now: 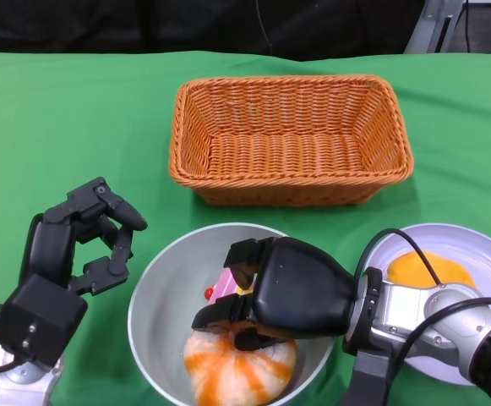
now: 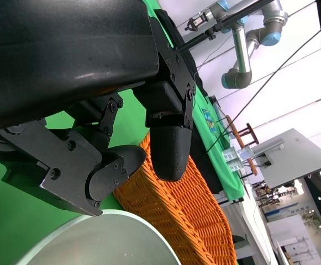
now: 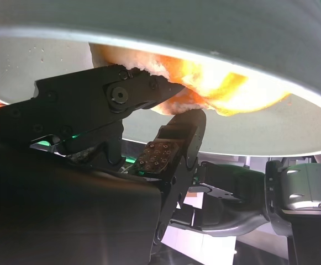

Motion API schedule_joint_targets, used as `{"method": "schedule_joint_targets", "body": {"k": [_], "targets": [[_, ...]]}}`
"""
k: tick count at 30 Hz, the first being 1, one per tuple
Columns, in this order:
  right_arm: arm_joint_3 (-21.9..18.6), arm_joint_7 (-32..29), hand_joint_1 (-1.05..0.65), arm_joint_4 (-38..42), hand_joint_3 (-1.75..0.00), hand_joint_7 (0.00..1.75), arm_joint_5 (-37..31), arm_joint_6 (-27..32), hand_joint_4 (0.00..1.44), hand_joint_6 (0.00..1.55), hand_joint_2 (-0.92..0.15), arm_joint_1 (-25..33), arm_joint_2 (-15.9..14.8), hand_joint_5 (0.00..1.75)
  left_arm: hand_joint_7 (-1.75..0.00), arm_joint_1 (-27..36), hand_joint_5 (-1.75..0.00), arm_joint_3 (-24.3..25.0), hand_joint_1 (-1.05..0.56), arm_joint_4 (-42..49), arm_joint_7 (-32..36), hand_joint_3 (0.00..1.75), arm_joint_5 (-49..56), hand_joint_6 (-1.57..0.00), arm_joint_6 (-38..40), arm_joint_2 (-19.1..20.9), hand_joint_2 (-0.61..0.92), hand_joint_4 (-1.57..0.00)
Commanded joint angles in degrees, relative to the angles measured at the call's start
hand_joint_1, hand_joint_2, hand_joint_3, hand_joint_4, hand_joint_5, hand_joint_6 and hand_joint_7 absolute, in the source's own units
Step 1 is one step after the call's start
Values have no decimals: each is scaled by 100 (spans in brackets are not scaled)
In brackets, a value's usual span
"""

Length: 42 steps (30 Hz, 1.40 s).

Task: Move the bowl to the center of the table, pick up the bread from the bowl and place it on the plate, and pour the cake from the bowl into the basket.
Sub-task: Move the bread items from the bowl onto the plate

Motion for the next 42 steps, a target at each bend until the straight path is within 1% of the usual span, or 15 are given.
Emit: {"method": "schedule_joint_targets", "body": {"k": [1,5,9,12,17,19,22,23,25,26,27,30,36,38,42], "targets": [[59,268,-34,51,0,2,51,-9,93,116,-85,133,-54,81,-139,28,-160,5,1,28,209,109,87,-78,-88,80,59,-81],[16,258,-32,121,0,3,170,-113,94,118,-84,85,-61,83,-138,24,-160,3,1,40,180,110,32,-78,-77,71,57,-81],[-72,267,-33,208,0,2,325,-165,87,118,-85,57,-49,98,-138,14,-160,-1,1,67,134,111,2,-78,-91,83,57,-82],[-93,79,-33,291,-1,2,309,-133,86,119,-86,0,-29,104,-138,3,-161,0,0,87,130,110,-6,-79,-86,83,58,-82],[-125,-280,-29,337,0,4,227,-42,75,119,-88,-80,-16,132,-138,-25,-160,11,-1,169,33,110,-100,-78,-79,79,58,-83],[-135,-513,-28,374,0,5,194,-21,76,121,-87,-103,6,136,-137,-32,-160,20,-2,189,-40,109,-164,-78,-65,73,59,-83],[-148,-590,-26,336,0,8,160,82,77,122,-87,-125,-5,138,-137,-32,-159,22,-2,201,-99,108,-196,-77,-68,84,60,-83],[-157,-590,-24,294,-1,16,143,137,75,119,-87,-128,-19,142,-136,-28,-159,14,-4,199,-105,107,-194,-76,-71,95,60,-82],[-185,-726,-23,257,0,67,96,254,74,94,-87,-122,-16,146,-136,-26,-160,1,-5,200,-122,106,-200,-75,-78,114,60,-80],[-186,-813,-24,249,0,85,57,313,74,85,-87,-123,-11,147,-136,-24,-161,2,-6,195,-141,106,-219,-75,-66,114,60,-80],[-198,-852,-24,228,0,92,37,369,73,82,-87,-126,-16,150,-136,-25,-161,13,-6,195,-206,105,-274,-74,-57,105,61,-79],[-272,-974,-27,205,-2,104,80,446,68,74,-91,-116,7,157,-135,-31,-164,34,-6,212,-364,101,-384,-73,-53,106,64,-80],[-440,-1021,-27,187,-9,123,191,359,67,64,-92,-123,-33,165,-136,-47,-162,57,-3,241,-435,98,-424,-73,-50,111,67,-79],[-487,-993,-26,165,-13,126,225,345,66,62,-92,-108,-46,168,-137,-51,-162,57,-3,249,-452,97,-440,-73,-42,115,67,-79],[-638,-795,-25,45,-14,123,345,309,65,62,-92,-50,-76,167,-138,-53,-157,67,-2,261,-542,98,-514,-72,-53,111,67,-80]]}}
